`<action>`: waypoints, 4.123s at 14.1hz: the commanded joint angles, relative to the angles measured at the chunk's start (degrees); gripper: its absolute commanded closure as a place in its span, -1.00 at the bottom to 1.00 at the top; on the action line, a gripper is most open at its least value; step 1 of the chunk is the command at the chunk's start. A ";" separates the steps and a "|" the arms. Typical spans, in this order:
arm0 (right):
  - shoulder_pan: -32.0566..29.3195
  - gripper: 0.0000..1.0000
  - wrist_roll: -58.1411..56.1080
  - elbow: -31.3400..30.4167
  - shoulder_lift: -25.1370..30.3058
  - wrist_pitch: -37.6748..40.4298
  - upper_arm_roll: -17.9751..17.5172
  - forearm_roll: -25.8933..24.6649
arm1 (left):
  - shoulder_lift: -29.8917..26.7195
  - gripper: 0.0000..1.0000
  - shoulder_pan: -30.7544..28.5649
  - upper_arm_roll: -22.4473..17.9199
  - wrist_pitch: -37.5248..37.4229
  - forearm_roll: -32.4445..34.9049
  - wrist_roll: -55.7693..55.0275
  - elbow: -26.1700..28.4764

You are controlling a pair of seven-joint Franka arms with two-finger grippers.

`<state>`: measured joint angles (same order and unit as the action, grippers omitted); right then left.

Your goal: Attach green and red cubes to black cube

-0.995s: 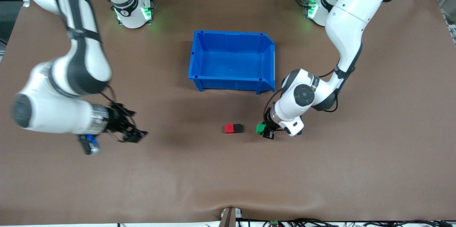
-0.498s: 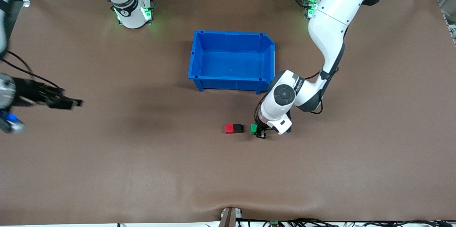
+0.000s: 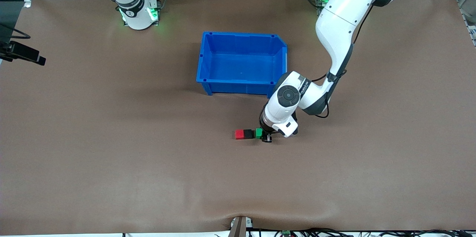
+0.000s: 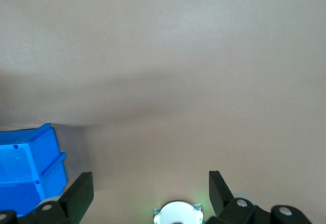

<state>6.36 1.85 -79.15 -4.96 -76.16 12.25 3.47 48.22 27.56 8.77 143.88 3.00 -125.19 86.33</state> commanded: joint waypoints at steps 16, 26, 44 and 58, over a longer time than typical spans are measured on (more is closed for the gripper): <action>1.20 -1.00 -15.38 -8.74 9.09 -7.42 -0.91 -3.73 | 0.74 1.00 2.33 -0.86 -7.65 -0.28 -2.42 -4.67; -5.48 -1.00 -15.12 -8.83 9.35 -4.43 -7.24 -3.38 | -9.34 -1.00 -3.02 -0.86 -17.12 0.16 21.08 -4.59; -5.39 -1.00 -7.91 -8.74 9.18 -3.90 -7.42 -4.17 | -38.98 -1.00 -26.32 -0.86 -52.82 0.07 96.25 -3.71; -5.30 -1.00 -7.74 -8.83 9.09 -3.64 -7.33 -4.00 | -52.51 -1.00 -27.82 -0.77 -54.41 -0.10 111.73 6.82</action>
<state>2.08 -6.43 -88.93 4.51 -80.48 5.82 0.05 -0.07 -0.26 7.95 89.14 3.07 -16.14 88.12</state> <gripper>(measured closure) 0.000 0.000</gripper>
